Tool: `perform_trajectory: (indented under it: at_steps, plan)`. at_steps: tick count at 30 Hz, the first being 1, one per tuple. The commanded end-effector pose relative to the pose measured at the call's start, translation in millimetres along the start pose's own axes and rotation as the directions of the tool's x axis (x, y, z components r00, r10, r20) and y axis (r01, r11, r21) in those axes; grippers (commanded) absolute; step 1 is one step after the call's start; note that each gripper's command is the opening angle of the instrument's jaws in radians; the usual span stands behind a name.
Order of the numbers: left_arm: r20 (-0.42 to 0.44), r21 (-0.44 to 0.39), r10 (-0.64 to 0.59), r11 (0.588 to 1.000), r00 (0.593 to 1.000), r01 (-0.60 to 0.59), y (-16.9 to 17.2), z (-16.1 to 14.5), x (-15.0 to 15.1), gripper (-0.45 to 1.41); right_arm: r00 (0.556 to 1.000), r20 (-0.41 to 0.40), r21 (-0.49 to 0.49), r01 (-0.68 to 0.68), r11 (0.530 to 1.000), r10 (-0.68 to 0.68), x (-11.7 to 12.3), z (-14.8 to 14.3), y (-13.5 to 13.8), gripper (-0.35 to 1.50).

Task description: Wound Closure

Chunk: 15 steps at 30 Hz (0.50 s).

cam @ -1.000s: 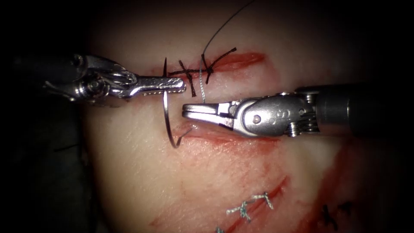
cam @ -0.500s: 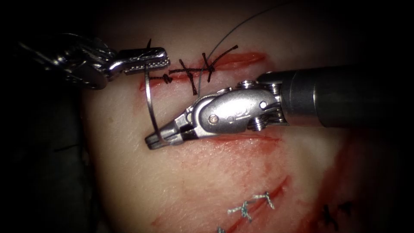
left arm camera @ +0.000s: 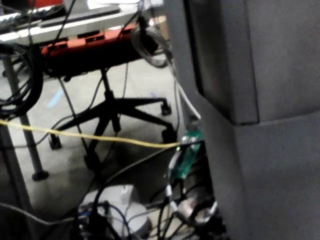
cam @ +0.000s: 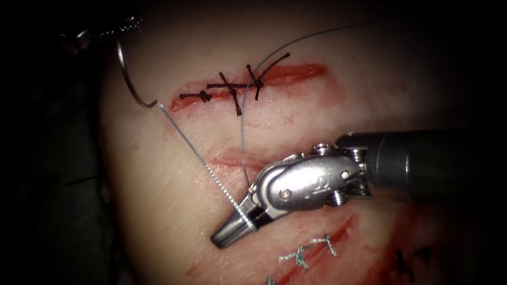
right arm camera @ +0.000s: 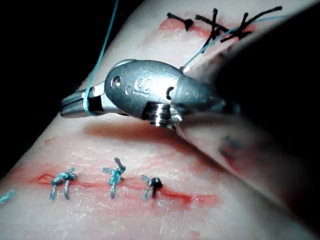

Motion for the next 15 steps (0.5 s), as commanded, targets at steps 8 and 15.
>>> perform_trajectory:
  at_steps: [8, 15]
  plan:
    - [-0.047, 0.149, 0.201, 0.970, 0.978, -0.192, 1.4, -4.8, 3.9, -0.45, 0.947, 0.076, -0.018, -0.313, 0.950, 0.313, 1.5, -3.1, -8.1, -0.35]
    - [-0.117, 0.191, 0.263, 0.952, 0.958, -0.238, 5.9, -10.0, 7.9, -0.45, 0.885, 0.116, -0.017, -0.451, 0.892, 0.450, 2.9, -5.1, -12.7, -0.35]
